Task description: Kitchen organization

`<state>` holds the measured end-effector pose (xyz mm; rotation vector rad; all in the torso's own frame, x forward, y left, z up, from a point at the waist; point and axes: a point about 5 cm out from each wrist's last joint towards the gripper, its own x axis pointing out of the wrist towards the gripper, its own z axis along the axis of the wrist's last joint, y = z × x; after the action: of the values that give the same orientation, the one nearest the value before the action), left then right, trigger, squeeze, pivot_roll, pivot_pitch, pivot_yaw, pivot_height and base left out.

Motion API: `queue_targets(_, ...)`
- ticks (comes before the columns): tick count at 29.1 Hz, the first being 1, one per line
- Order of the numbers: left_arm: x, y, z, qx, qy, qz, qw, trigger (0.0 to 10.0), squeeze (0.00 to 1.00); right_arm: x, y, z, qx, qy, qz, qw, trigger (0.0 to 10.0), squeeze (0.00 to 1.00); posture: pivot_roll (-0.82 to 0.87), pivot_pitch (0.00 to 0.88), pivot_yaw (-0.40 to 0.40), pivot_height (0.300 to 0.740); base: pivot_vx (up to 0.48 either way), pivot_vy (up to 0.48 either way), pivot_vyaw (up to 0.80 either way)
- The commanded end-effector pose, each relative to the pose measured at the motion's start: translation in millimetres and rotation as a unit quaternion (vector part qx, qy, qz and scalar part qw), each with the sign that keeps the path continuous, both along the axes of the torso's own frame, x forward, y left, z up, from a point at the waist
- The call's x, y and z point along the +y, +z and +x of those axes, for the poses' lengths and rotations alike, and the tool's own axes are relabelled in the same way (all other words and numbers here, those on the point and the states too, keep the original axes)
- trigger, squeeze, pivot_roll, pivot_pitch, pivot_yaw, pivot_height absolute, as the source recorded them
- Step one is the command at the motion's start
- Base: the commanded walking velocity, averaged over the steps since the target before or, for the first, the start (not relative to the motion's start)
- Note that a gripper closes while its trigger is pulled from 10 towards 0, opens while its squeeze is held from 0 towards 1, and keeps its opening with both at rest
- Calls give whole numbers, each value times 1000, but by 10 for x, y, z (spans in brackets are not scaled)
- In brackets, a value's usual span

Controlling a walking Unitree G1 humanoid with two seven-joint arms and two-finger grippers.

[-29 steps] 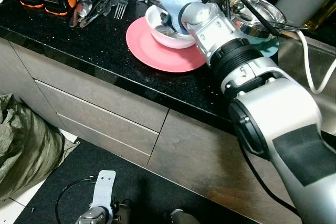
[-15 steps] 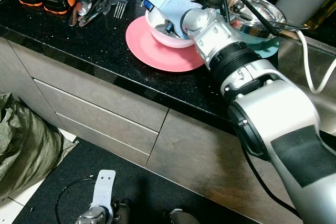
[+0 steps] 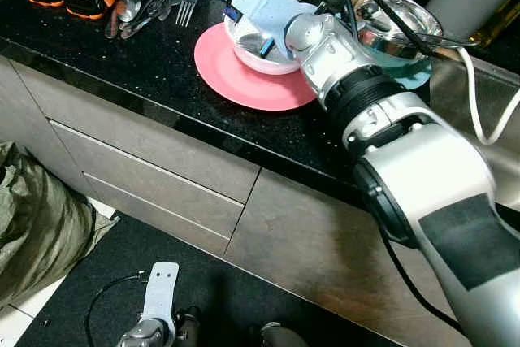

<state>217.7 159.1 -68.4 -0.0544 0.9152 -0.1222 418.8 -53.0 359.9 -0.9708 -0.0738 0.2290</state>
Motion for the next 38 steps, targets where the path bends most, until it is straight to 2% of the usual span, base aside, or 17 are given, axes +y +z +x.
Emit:
queue_targets(1,-72,-98,-162,30,5,-11,999,10000,0,-61,-34,15,10,-13,-4,1000,0,0,0,285,-164,740,0,0,0)
queue_targets(10,-75,-97,-161,29,6,-12,999,10000,0,-21,-1,3,7,-5,-5,1000,0,0,0,283,-166,740,0,0,0)
queue_targets(12,-76,-96,-159,28,6,-12,1000,10000,0,26,60,-14,1,12,15,1000,0,0,1,282,-166,740,0,0,0)
queue_targets(14,-76,-96,-159,28,6,-12,1000,10000,0,26,60,-14,1,12,15,1000,0,0,1,282,-166,740,0,0,0)
queue_targets(15,-74,-96,-158,28,7,-11,1000,10000,0,55,102,-27,2,26,40,999,0,0,4,278,-164,740,0,0,0)
queue_targets(16,-74,-96,-158,28,7,-11,1000,10000,0,55,102,-27,2,26,40,999,0,0,4,278,-164,740,0,0,0)
queue_targets(17,-70,-94,-155,28,7,-11,1000,10000,0,107,214,-59,-5,57,80,995,0,0,5,277,-160,740,0,0,0)
queue_targets(22,-61,-92,-151,28,8,-10,1000,10000,0,126,332,-92,-6,81,114,990,0,0,2,273,-156,740,0,0,0)
queue_targets(25,-54,-89,-146,28,6,-9,1000,10000,0,121,572,-157,-12,113,182,977,0,0,1,267,-148,740,0,0,0)
queue_targets(28,-52,-88,-144,28,6,-8,1000,10000,0,120,620,-173,-14,120,190,974,0,0,0,267,-147,740,0,0,0)
queue_targets(31,-50,-86,-140,28,6,-7,1000,10000,0,103,743,-213,-14,147,234,961,0,0,2,262,-144,740,0,0,0)
queue_targets(32,-49,-85,-138,28,7,-7,1000,10000,0,83,839,-246,-14,170,282,944,0,0,3,258,-140,740,0,0,0)
queue_targets(34,-48,-85,-137,28,7,-7,1000,10000,0,78,861,-254,-14,176,293,940,0,0,3,258,-140,740,0,0,0)
queue_targets(35,-46,-84,-136,28,8,-7,1000,10000,0,52,965,-295,-7,210,355,911,0,0,2,255,-136,740,0,0,0)
queue_targets(36,-46,-84,-136,28,8,-7,1000,10000,0,52,965,-295,-7,210,355,911,0,0,2,255,-136,740,0,0,0)
queue_targets(37,-45,-84,-136,28,8,-7,1000,10000,0,41,1003,-312,-4,224,379,898,0,0,2,255,-136,740,0,0,0)
queue_targets(38,-45,-84,-136,28,8,-7,1000,10000,0,41,1003,-312,-4,224,379,898,0,0,2,255,-136,740,0,0,0)
